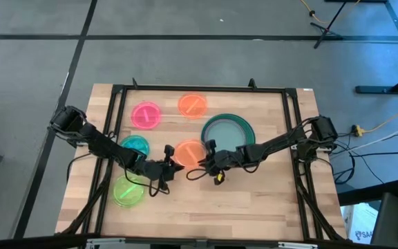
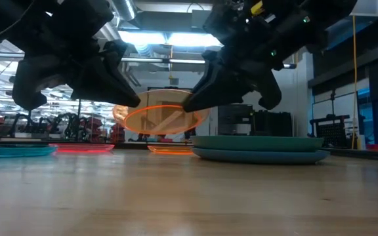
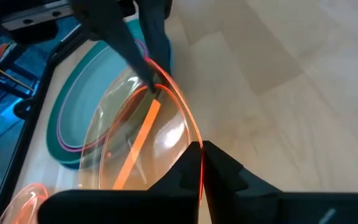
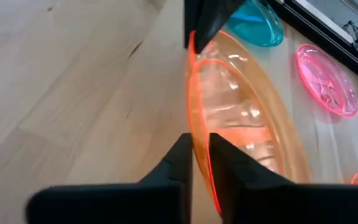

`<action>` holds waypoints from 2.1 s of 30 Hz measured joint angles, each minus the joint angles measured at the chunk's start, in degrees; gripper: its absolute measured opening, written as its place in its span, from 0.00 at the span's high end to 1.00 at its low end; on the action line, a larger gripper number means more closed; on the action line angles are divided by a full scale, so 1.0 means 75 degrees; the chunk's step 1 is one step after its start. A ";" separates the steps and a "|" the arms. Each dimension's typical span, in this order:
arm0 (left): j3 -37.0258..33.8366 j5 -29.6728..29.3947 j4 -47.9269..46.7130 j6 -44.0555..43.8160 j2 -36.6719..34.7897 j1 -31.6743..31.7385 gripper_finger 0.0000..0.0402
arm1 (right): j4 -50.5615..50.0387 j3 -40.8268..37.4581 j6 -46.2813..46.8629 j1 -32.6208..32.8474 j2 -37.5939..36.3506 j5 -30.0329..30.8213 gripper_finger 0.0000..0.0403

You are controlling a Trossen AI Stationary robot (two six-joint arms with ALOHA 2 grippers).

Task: Stack plastic plates
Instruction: Stack the bottom orange plate on top of the light blue plate, then stack the orange plate on top of the orange plate

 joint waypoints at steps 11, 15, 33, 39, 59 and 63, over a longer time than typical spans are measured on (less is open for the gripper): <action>0.0000 -0.1523 -0.0021 -0.0097 -0.0080 -0.0472 0.76 | -0.0155 0.0000 -0.0215 0.0012 -0.0248 0.0711 0.98; 0.0000 -0.2137 -0.0080 0.0043 -0.0406 -0.0818 0.68 | -0.0927 0.0000 0.0025 0.0002 -0.0626 0.1492 1.00; 0.0000 -0.1256 -0.0414 -0.1067 -0.0615 -0.0262 0.66 | -0.4411 -0.0346 0.3277 -0.0114 -0.1253 0.2110 0.99; 0.0000 -0.0771 -0.0405 -0.1244 -0.0612 0.0005 0.66 | -0.4366 -0.0434 0.3796 -0.0117 -0.1253 0.2055 0.99; 0.0000 -0.0169 -0.0424 -0.2071 -0.0609 0.0994 0.66 | -0.5002 -0.0446 0.4271 0.0300 -0.2282 0.1520 0.60; 0.0171 -0.0121 -0.0817 -0.1671 -0.0555 0.1683 0.66 | -0.4413 -0.0676 0.3788 0.0602 -0.2857 0.1524 0.60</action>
